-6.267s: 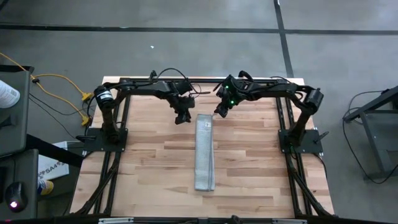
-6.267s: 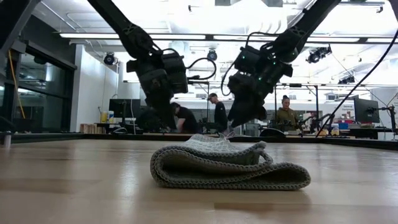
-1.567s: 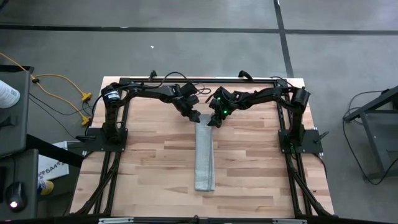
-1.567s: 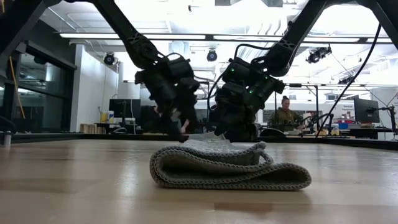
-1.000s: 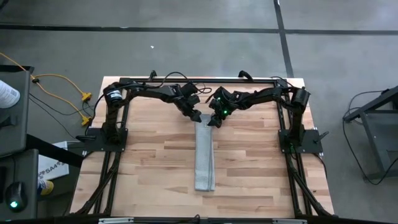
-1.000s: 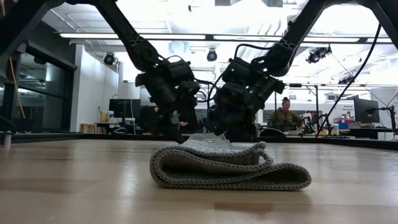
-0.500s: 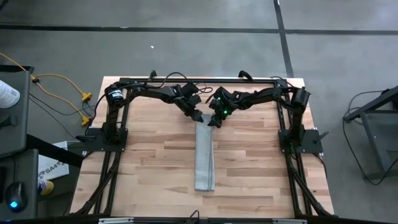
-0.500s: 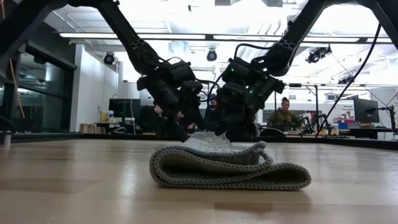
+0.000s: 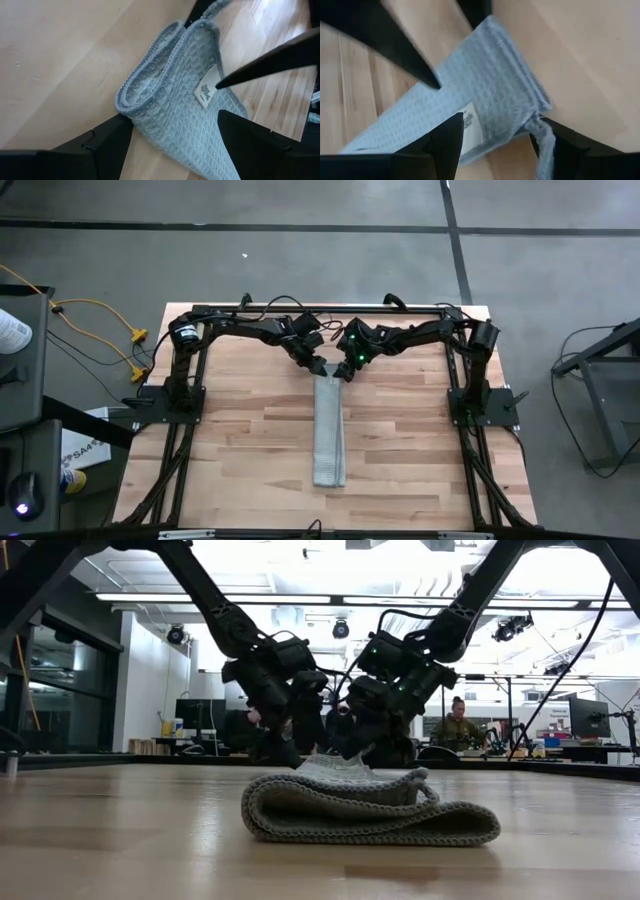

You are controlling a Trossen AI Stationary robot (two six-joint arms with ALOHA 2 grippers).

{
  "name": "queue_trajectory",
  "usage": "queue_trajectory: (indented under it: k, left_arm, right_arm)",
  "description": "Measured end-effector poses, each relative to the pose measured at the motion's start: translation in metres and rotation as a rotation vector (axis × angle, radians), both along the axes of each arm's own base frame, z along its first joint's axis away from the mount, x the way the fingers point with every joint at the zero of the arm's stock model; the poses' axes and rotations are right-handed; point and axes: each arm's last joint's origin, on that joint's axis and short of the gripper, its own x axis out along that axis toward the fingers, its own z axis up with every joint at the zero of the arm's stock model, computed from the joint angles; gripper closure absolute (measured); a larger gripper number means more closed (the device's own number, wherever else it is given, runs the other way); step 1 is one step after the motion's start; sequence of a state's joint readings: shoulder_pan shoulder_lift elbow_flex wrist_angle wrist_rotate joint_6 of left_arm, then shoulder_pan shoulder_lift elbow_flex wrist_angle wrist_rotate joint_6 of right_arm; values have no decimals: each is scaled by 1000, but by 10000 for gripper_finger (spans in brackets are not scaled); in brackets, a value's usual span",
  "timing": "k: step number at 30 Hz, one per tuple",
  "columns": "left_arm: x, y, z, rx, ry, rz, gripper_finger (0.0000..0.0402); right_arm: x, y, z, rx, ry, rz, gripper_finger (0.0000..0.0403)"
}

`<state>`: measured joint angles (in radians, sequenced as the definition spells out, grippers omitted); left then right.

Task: Fold microfiber towels
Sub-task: Fold the gray towel

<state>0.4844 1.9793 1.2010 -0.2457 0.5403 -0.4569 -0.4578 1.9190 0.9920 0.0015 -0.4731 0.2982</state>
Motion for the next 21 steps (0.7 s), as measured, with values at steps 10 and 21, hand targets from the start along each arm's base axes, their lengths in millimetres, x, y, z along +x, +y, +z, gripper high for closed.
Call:
queue_trajectory:
  k: [10, 21]
  left_arm:
    - [1, 1, 5, 24, 54, 8, 110]
    - [2, 3, 6, 77, 66, 44, 110]
  right_arm:
    - [-2, -7, 1, 41, 4, -79, 188]
    - [-2, -8, 0, 38, 12, -101, 188]
